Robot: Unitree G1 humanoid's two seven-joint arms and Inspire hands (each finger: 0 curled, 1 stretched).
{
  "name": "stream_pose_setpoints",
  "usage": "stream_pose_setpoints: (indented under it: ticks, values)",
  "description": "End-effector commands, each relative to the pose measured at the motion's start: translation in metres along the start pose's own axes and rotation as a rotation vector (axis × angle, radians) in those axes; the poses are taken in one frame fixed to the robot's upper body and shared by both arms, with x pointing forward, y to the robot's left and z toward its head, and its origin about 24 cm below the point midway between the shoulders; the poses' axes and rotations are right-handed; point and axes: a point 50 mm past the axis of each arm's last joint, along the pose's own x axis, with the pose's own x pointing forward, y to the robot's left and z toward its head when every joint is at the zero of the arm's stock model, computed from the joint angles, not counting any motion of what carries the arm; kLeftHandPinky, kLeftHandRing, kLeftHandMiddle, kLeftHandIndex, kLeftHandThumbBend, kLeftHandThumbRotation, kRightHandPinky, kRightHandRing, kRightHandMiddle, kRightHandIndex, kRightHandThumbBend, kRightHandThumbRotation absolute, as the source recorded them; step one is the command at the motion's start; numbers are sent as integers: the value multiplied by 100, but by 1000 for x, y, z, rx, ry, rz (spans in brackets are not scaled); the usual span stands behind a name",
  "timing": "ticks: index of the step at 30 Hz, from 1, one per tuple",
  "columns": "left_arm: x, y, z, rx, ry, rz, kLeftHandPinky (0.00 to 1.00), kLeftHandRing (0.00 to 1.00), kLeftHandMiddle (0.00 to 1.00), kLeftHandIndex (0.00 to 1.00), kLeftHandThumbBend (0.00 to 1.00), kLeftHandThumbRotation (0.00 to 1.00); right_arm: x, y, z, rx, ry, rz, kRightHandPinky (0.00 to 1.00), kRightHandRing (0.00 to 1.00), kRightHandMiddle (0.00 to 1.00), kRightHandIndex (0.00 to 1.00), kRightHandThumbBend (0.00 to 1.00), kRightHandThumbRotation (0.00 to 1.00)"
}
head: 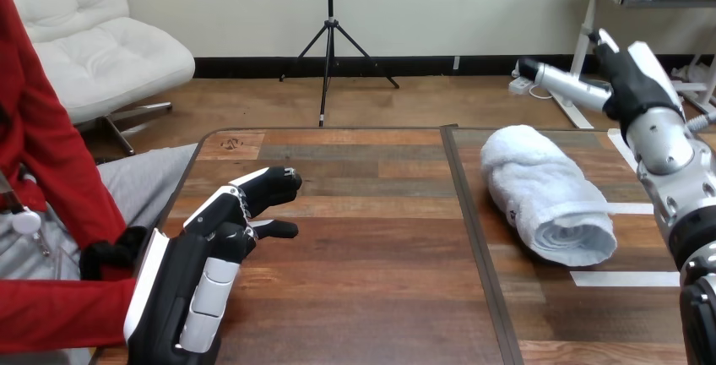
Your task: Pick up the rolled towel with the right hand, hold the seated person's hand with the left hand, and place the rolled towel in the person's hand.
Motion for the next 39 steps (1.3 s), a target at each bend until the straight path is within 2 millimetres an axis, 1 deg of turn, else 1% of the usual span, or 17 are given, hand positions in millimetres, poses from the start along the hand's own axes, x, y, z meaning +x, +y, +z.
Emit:
stream_pose_setpoints:
  ticks: [1,3,6,12,17,23,33,39]
  values:
    - [11,2,9,12,-80,5,64,80,78,73,80,100,2,-6,12,-50,-28,-18,82,94,97,100,100,52]
    - [11,2,8,14,-80,4,64,80,78,74,80,100,2,-4,9,-48,-17,-17,80,91,95,99,100,51]
    - [11,2,9,17,-78,12,64,79,77,73,79,100,1,-1,5,-47,-2,-7,73,87,92,96,100,49]
    - [10,2,10,14,-70,15,63,79,77,73,80,100,0,5,-3,-49,34,13,71,88,93,97,100,47]
    - [9,2,12,14,-66,19,63,79,77,73,81,100,-1,10,-9,-36,65,30,75,93,98,99,100,44]
    - [9,2,13,12,-65,16,64,80,77,73,81,100,-3,14,-16,-60,93,45,81,97,99,100,100,43]
    - [9,3,14,13,-65,13,64,80,78,74,79,100,-5,20,-24,-110,124,77,90,100,100,100,100,49]
    - [9,3,14,16,-67,11,65,81,78,74,79,100,-7,25,-29,-122,136,90,91,100,100,100,100,50]
